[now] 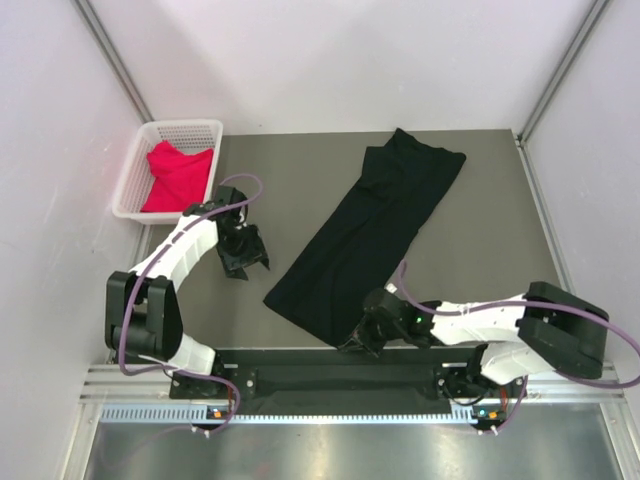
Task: Fold and stack the t-shirts
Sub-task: Fold the tshirt
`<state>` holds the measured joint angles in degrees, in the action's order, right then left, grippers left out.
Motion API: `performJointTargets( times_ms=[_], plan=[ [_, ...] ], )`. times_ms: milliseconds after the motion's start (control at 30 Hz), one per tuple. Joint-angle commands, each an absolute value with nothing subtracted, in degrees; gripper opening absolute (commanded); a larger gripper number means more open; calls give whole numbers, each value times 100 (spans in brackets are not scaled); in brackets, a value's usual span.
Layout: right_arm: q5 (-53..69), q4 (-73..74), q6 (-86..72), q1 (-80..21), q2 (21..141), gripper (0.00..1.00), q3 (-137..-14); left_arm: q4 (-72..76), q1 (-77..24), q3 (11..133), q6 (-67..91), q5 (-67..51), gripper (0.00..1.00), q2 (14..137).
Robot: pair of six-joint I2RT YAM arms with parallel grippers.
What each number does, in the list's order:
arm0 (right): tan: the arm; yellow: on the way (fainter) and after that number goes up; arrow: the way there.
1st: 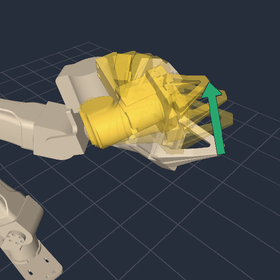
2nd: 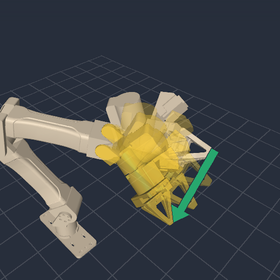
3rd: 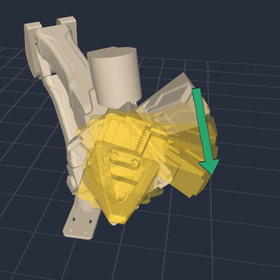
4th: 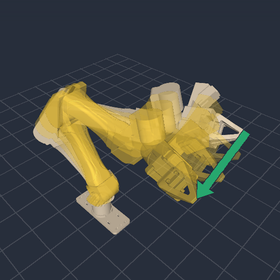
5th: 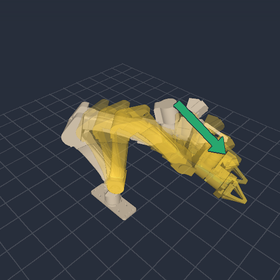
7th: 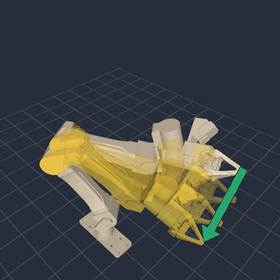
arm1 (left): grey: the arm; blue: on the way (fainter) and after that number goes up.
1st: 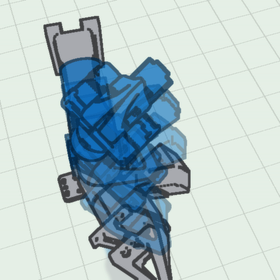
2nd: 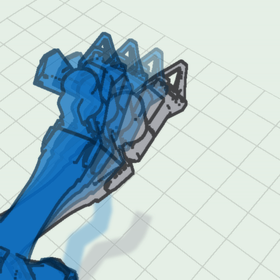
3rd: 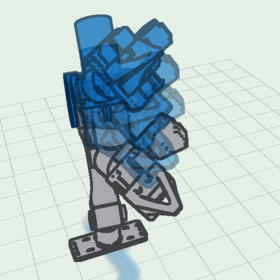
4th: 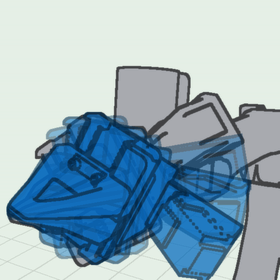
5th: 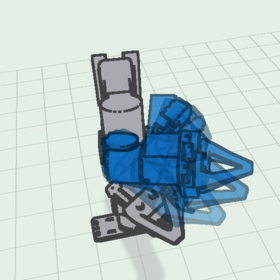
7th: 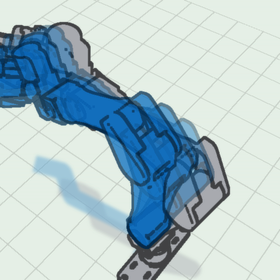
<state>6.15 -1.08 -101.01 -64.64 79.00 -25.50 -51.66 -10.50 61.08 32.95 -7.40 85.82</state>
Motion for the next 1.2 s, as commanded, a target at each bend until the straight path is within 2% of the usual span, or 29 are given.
performJointTargets(
  times_ms=[0, 167, 400, 700, 733, 767, 867, 933, 1000, 1167],
  plan=[
    [834, -53, -9801, -6407, 7428, 0, -2400, -5194, -1028, 6179, 3147, -1150, 66, 8315],
    [1439, 272, -9073, -6294, 6796, 0, -2076, -5177, -1037, 6021, 3129, -1677, 70, 8209],
    [2092, 1668, -7656, -6003, 5828, 0, -1627, -4773, -1247, 5371, 3524, -2232, 70, 7849],
    [1917, 3311, -7401, -5994, 3921, 0, -765, -4237, -2943, 5036, 4482, -1916, 70, 7778],
    [1794, 3427, -7339, -5994, 3833, 16, -852, -4123, -3066, 5088, 4535, -1873, 70, 7770],
    [1749, 3471, -7313, -5977, 3754, 25, -905, -4052, -3102, 5124, 4518, -1811, 70, 7752],
    [1461, 3393, -6980, -5801, 4050, 43, -1316, -3772, -3111, 5412, 4386, -1583, 70, 7752],
    [1310, 3453, -6316, -5365, 4428, 47, -1694, -3665, -3111, 5659, 4194, -1390, 70, 7831],
    [1064, 3655, -5760, -4950, 5095, 57, -2397, -3569, -3111, 6098, 4000, -1171, 70, 8041],
    [976, 3876, -4063, -3026, 6237, 62, -3935, -3323, -3103, 7109, 3613, -642, 70, 8709]
  ],
)
